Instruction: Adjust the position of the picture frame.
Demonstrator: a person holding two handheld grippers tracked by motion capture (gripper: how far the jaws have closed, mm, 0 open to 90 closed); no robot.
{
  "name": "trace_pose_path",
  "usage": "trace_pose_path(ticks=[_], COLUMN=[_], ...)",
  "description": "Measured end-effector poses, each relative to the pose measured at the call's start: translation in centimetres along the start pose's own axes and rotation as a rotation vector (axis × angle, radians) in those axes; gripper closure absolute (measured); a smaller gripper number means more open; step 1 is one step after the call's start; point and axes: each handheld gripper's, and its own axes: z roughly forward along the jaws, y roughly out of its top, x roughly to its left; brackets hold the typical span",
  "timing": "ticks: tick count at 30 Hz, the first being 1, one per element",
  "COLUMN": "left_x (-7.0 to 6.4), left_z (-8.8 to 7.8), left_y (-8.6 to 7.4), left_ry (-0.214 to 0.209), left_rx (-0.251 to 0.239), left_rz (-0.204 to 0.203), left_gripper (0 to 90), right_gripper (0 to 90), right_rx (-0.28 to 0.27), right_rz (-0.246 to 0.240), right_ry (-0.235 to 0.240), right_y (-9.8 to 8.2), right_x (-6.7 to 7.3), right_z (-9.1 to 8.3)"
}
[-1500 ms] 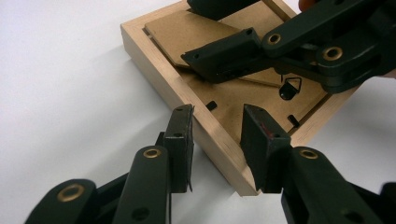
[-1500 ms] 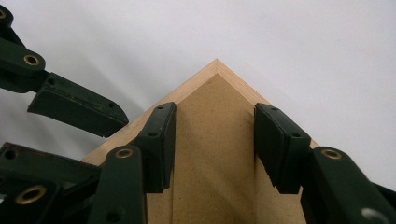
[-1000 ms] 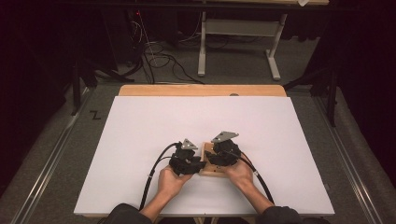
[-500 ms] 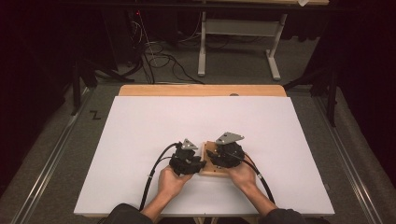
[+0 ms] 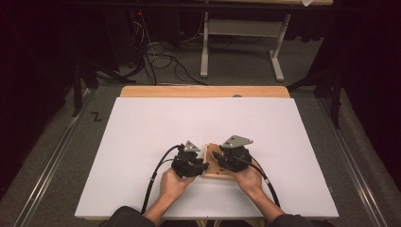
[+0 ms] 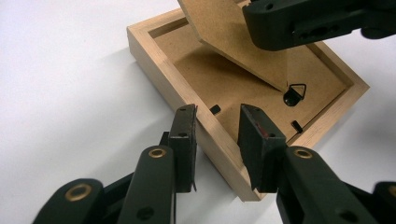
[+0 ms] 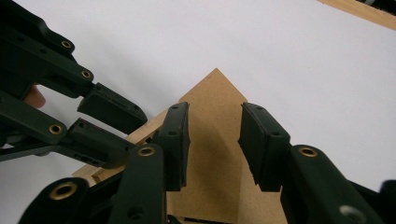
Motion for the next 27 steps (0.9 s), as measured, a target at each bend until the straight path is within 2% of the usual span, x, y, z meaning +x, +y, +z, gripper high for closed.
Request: trace_pose_path(ticks=[2,4,5,6,8,11,13,18,21,24,27], left_x=[0.0,0.0,0.0,0.0,0.0,0.0,-0.1,-0.1,0.0,-0.1,-0.1], left_z=[0.0,0.0,0.0,0.0,0.0,0.0,0.0,0.0,0.0,0.0,0.0], left_y=[0.0,0.0,0.0,0.0,0.0,0.0,0.0,0.0,0.0,0.0,0.0], left_ry=[0.0,0.0,0.0,0.0,0.0,0.002,0.003,0.003,0.003,0.003,0.008], left_rx=[0.0,0.0,0.0,0.0,0.0,0.0,0.0,-0.001,0.0,0.0,0.002], left_rz=[0.0,0.0,0.0,0.0,0.001,0.0,0.001,0.0,0.002,0.0,0.002], left_gripper=[67.0,67.0,67.0,67.0,67.0,67.1,67.1,67.1,67.1,67.1,67.2], right_gripper=[57.3,54.4,49.3,49.3,43.4,40.2,37.4,37.8,42.6,49.7,50.9], right_rx=[0.002,0.005,0.013,0.013,0.027,0.033,0.055,0.071,0.074,0.066,0.052], right_rz=[0.023,0.022,0.037,0.037,0.053,0.066,0.078,0.076,0.071,0.048,0.02], right_ry=[-0.001,0.0,0.0,0.0,-0.001,0.007,0.004,0.009,0.005,-0.003,-0.013], right_y=[0.0,0.0,0.0,0.0,0.1,0.1,0.2,0.1,0.1,0.1,0.2], right_x=[0.0,-0.1,-0.1,-0.1,-0.2,-0.3,-0.4,-0.2,-0.1,0.1,0.3], right_z=[0.1,0.2,0.4,0.4,0.9,1.3,2.0,2.5,2.6,2.3,2.0])
